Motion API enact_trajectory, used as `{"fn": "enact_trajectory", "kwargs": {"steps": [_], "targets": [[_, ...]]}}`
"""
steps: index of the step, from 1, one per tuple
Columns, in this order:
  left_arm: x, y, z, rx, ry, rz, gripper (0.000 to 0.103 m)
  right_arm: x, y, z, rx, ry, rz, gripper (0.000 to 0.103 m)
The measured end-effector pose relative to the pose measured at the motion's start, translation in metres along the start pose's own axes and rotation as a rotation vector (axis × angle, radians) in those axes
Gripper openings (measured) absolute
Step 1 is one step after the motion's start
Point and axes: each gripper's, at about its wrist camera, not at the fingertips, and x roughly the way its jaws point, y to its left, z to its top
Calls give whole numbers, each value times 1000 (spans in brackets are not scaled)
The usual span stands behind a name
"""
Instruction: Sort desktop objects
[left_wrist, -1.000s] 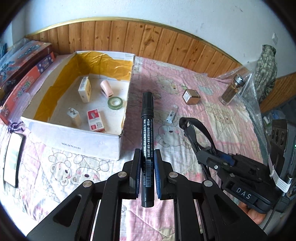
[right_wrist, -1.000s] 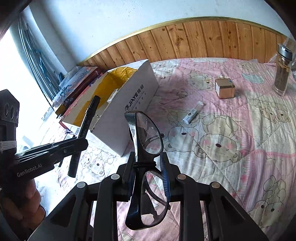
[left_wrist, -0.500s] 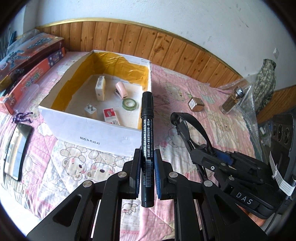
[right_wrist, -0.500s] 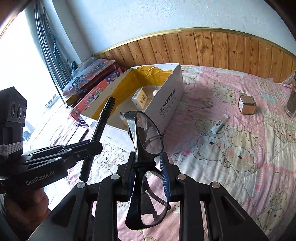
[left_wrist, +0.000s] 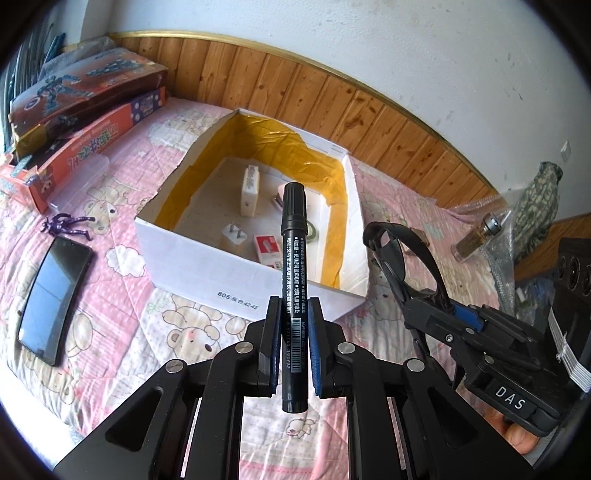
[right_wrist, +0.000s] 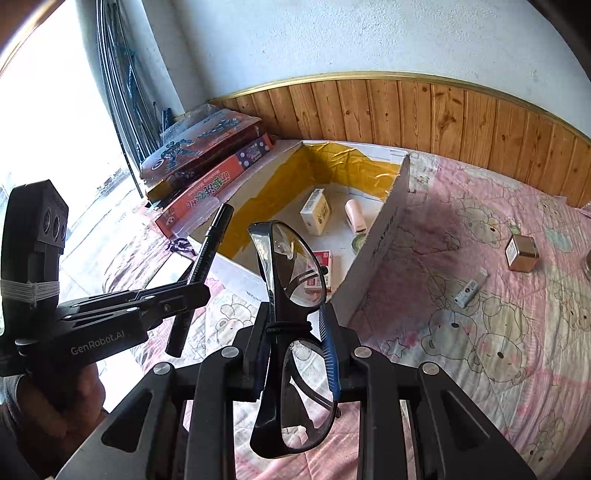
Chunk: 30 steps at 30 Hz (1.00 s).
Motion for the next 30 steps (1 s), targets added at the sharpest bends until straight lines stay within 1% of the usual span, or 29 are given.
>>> {"fn": "enact_trajectory", "kwargs": {"steps": [6, 13, 18, 22, 30], "targets": [[3, 21, 23, -20, -5, 2, 13, 15, 11, 24, -29, 7, 11, 27], [13, 32, 51, -16, -13, 9, 13, 38, 14, 52, -63, 31, 25, 27], [25, 38, 71, -25, 2, 8, 13, 53, 12, 72, -92, 49, 27, 27], [34, 37, 89, 4, 16, 19, 13, 62, 7, 87, -115, 61, 30, 27], [55, 36, 126, 74, 45, 53, 13, 90, -10, 120, -162, 116, 33, 27]]}}
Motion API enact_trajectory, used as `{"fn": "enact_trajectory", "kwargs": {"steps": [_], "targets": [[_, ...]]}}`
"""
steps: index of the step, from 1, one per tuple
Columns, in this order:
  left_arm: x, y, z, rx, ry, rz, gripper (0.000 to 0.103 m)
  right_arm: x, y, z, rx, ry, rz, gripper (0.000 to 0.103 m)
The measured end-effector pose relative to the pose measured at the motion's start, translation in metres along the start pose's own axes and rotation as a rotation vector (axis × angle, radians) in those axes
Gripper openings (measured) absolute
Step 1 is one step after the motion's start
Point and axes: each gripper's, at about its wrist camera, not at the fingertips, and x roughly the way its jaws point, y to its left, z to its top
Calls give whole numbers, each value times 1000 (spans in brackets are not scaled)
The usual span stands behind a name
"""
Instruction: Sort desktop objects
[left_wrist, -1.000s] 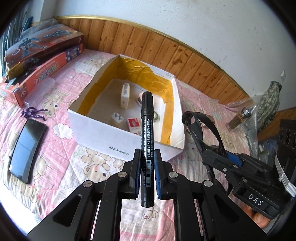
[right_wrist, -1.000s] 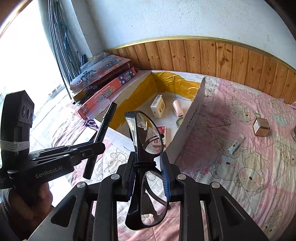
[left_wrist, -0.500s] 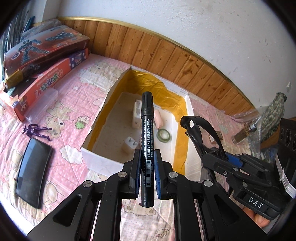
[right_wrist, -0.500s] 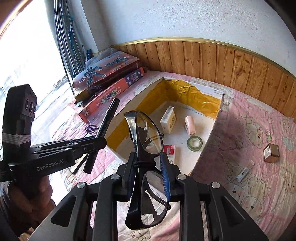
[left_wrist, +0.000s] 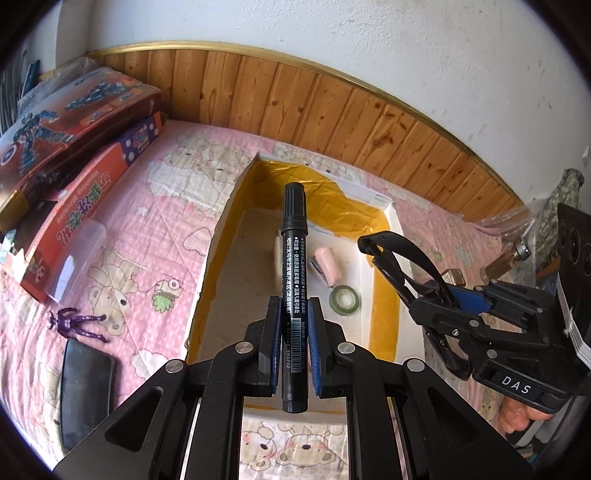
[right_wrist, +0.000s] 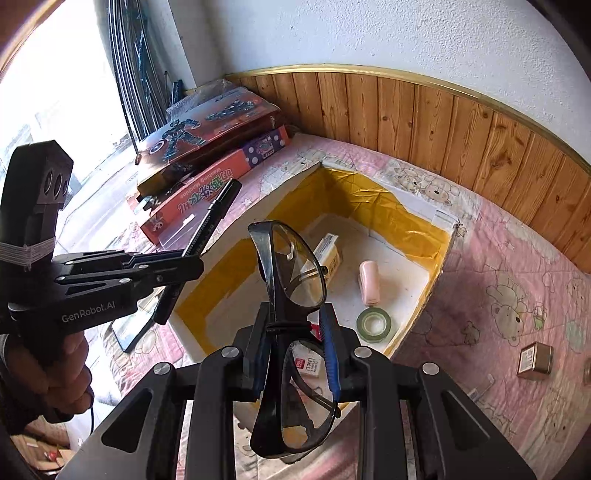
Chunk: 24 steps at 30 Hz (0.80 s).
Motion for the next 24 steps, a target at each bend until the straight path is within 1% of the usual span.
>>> {"fn": "enact_trajectory", "kwargs": {"steps": [8, 13, 19, 24], "targets": [[42, 2, 21, 73, 108, 19, 13, 33, -15, 33, -110, 56, -26, 27], [68, 6, 30, 94, 172, 48, 13, 56, -22, 52, -179, 87, -35, 27], [94, 8, 33, 124, 248, 82, 13, 90, -29, 67, -269, 138, -73, 27], [114, 5, 33, 147, 302, 103, 13, 118, -39, 72, -330, 188, -109, 27]]}}
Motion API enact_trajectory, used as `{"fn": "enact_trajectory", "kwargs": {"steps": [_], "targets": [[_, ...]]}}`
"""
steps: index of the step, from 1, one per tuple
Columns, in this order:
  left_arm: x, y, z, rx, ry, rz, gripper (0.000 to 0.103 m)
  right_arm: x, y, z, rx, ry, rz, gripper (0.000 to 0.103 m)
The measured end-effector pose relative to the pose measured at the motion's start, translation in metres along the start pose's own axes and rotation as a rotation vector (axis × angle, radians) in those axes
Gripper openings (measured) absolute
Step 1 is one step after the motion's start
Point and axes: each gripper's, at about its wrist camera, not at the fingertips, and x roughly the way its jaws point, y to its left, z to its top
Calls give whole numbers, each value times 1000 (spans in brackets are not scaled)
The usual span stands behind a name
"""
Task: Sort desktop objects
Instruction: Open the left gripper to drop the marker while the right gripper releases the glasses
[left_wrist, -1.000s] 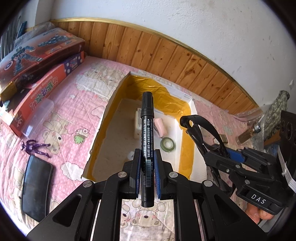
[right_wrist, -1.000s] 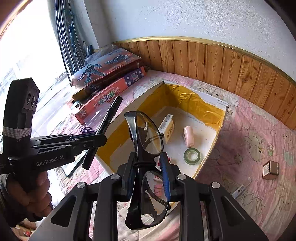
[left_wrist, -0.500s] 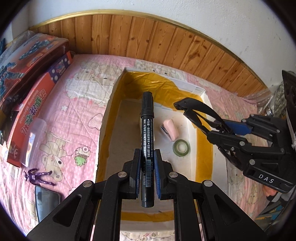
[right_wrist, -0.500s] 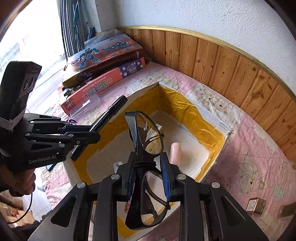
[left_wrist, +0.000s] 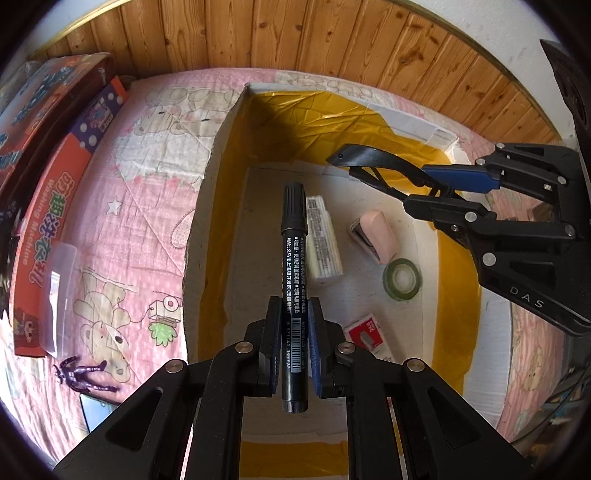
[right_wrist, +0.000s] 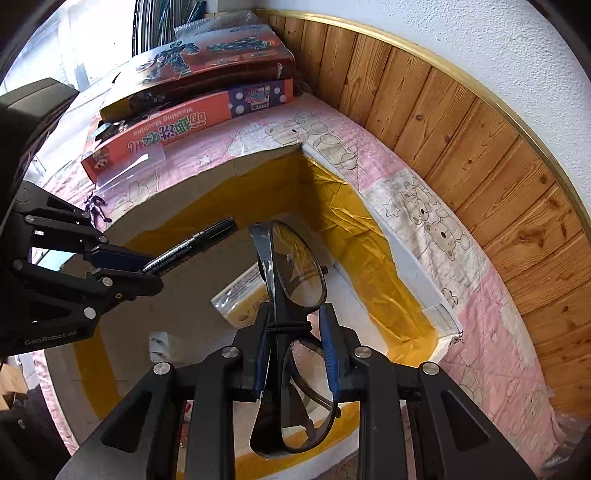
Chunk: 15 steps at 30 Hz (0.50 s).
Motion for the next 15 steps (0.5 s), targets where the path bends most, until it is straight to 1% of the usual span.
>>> {"fn": "enact_trajectory", "kwargs": {"steps": [3, 8, 15], "targets": [[10, -4, 4, 16, 30, 11, 13, 15, -5, 4, -36, 27, -14, 27], [29, -1, 11, -4, 86, 9, 13, 36, -13, 12, -83, 62, -26, 27], [44, -5, 16, 6, 128, 27, 13, 61, -11, 20, -192, 128, -44, 27]]}}
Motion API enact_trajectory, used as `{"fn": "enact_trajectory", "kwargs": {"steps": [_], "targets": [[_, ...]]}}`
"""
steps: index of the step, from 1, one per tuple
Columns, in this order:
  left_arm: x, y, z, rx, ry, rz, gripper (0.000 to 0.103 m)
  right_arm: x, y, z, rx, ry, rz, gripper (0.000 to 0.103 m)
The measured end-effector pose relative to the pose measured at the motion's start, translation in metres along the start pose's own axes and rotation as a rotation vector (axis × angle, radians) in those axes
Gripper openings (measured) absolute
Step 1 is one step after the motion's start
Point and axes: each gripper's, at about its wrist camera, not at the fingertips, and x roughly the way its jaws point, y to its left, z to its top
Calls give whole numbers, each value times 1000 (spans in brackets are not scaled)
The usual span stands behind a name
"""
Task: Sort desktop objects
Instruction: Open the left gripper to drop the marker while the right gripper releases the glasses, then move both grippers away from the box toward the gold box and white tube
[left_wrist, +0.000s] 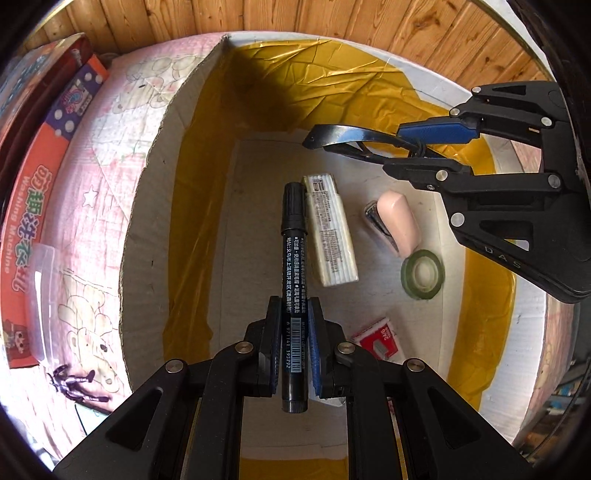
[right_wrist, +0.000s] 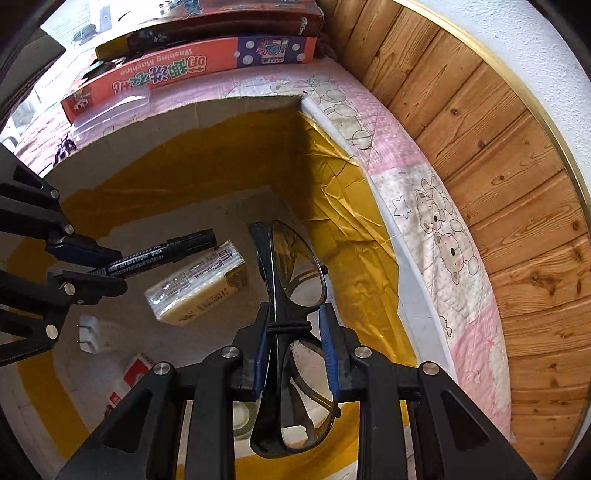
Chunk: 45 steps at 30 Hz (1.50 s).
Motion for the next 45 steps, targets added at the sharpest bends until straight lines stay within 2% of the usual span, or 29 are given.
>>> {"fn": "enact_trajectory", "kwargs": {"steps": [7, 14, 17, 29, 34, 45], "targets": [[5, 2, 4, -4, 23, 10, 13, 21, -5, 4, -40, 65, -6, 27], [3, 1, 3, -1, 15, 34, 14, 25, -6, 3, -28, 84, 3, 28], [-3, 0, 2, -2, -5, 70, 20, 19, -10, 2, -3, 87, 2, 35], [-43, -9, -25, -2, -49, 83, 27, -39, -9, -19, 66, 28, 12, 37], [-59, -17, -43, 12, -69, 95, 28, -61, 9, -33, 54, 35, 43, 41], [-105, -40, -92, 80, -139, 124, 29, -119, 58, -73, 27, -4, 28, 44]]}}
